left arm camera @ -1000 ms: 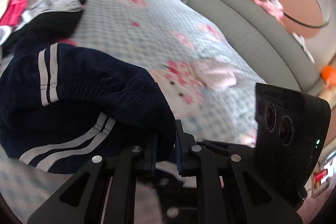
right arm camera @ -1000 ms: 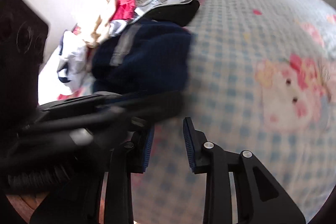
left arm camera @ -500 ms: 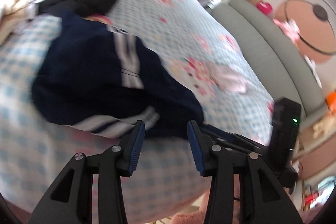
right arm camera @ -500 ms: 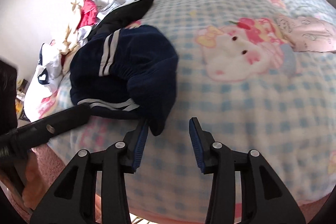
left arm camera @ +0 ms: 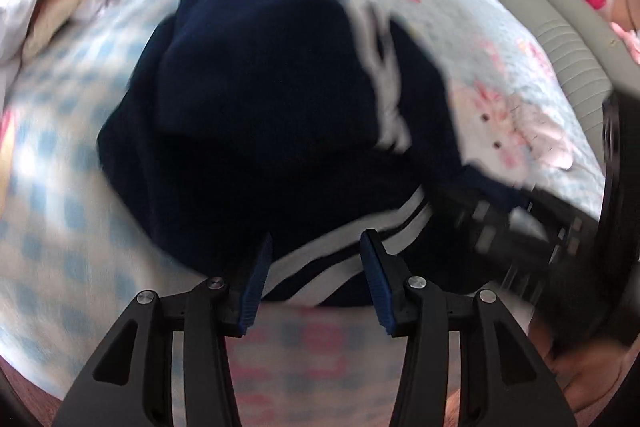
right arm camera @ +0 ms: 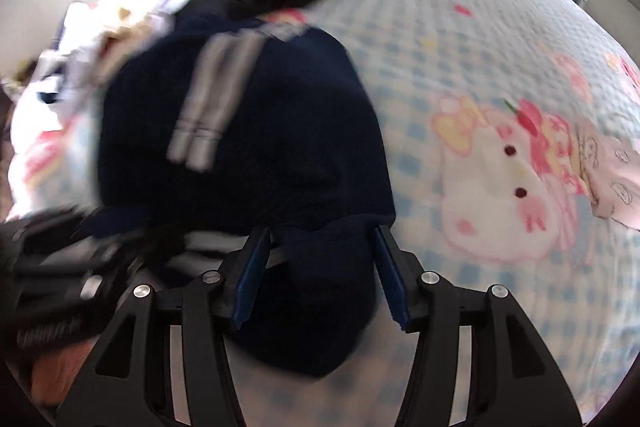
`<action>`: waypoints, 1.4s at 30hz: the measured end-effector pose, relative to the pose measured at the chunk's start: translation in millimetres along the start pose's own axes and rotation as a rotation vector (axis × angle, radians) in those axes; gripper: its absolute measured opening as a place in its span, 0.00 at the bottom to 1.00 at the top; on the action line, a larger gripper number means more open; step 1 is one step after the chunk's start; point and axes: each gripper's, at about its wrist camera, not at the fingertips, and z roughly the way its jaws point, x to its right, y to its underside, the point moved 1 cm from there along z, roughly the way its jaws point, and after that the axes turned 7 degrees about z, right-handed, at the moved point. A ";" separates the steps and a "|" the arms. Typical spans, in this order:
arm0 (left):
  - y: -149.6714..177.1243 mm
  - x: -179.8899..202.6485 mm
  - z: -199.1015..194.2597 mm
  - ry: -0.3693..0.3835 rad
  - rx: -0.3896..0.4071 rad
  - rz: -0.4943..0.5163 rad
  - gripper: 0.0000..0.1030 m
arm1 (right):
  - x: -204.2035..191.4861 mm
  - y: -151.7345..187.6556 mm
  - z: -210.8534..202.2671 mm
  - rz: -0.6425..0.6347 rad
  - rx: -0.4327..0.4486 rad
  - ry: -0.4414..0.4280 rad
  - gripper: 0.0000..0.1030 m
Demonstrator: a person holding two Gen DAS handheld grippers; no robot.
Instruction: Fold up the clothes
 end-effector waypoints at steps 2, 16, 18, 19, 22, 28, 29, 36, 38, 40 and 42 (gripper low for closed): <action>6.7 -3.0 -3.7 -0.014 -0.001 0.013 0.45 | 11.7 -6.5 1.3 0.061 0.009 0.010 0.52; -26.2 55.1 12.9 0.137 0.018 0.126 0.53 | 85.5 33.8 -49.3 0.328 0.144 0.137 0.52; -27.8 57.6 28.3 0.121 -0.009 0.098 0.55 | 89.5 36.3 -48.5 0.329 0.120 0.101 0.52; -27.7 56.8 35.1 0.108 -0.022 0.078 0.55 | 88.4 36.5 -48.5 0.314 0.110 0.081 0.52; -20.9 54.8 39.7 0.050 -0.019 0.070 0.44 | 79.3 28.9 -57.5 0.223 0.141 0.057 0.53; 4.2 33.6 15.3 -0.091 -0.048 0.104 0.06 | 44.5 7.2 -26.6 0.090 0.073 0.035 0.55; 8.4 25.4 9.5 -0.111 -0.050 0.099 0.06 | 38.6 4.9 -19.4 0.072 0.054 0.032 0.55; 22.0 -12.0 -23.9 -0.043 -0.010 0.016 0.08 | 32.3 8.4 16.0 0.107 0.014 0.010 0.56; 20.7 -10.7 -26.9 0.063 0.004 0.001 0.25 | 38.4 7.0 7.3 0.152 0.048 0.009 0.52; 15.3 -0.8 -27.2 0.103 0.028 0.019 0.48 | 47.1 3.3 -6.8 0.188 0.102 0.022 0.49; 8.8 11.3 -26.3 0.119 0.053 0.048 0.50 | 56.1 0.0 -19.8 0.214 0.150 0.045 0.48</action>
